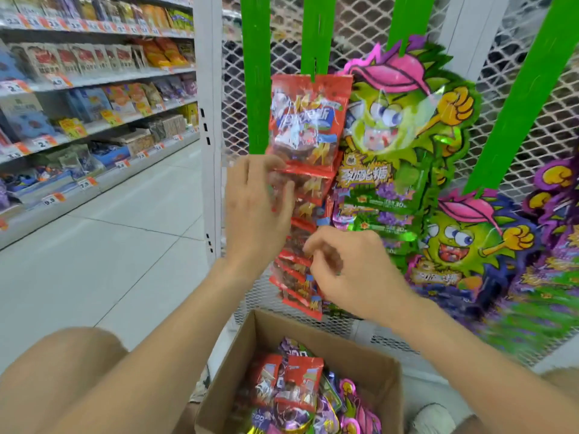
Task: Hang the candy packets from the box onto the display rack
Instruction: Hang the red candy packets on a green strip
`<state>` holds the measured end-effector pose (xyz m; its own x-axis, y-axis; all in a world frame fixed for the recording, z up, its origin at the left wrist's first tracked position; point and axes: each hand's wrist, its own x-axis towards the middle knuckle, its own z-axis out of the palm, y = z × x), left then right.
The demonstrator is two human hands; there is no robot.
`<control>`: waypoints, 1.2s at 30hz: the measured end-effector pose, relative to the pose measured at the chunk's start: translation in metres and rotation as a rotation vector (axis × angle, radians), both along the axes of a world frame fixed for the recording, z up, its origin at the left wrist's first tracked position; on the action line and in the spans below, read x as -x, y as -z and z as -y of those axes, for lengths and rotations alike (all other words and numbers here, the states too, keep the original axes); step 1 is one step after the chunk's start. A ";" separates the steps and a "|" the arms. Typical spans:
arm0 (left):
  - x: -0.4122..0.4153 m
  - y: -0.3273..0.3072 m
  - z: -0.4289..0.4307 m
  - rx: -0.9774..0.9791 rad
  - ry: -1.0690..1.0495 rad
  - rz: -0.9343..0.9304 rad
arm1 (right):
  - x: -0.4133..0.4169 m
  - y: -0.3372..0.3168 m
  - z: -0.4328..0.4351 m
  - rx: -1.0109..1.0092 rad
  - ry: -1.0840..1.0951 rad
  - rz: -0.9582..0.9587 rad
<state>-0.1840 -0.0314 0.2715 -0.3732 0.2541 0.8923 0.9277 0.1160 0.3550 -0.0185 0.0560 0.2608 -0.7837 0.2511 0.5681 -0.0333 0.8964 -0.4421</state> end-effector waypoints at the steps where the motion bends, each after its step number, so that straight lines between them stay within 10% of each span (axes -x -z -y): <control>1: -0.006 0.028 0.005 0.074 0.031 -0.001 | -0.004 0.023 -0.002 -0.002 -0.020 0.208; 6: -0.029 0.193 0.019 0.873 0.130 0.336 | -0.011 0.136 -0.023 -0.051 -0.158 1.031; 11: -0.033 0.328 0.016 1.419 0.210 0.545 | -0.010 0.195 -0.047 -0.160 -0.108 1.290; 23: -0.084 0.449 -0.010 1.429 0.012 0.742 | -0.001 0.251 -0.073 -0.171 -0.083 1.372; 36: -0.037 0.330 0.000 1.186 0.534 1.164 | -0.018 0.222 -0.075 0.053 0.036 1.284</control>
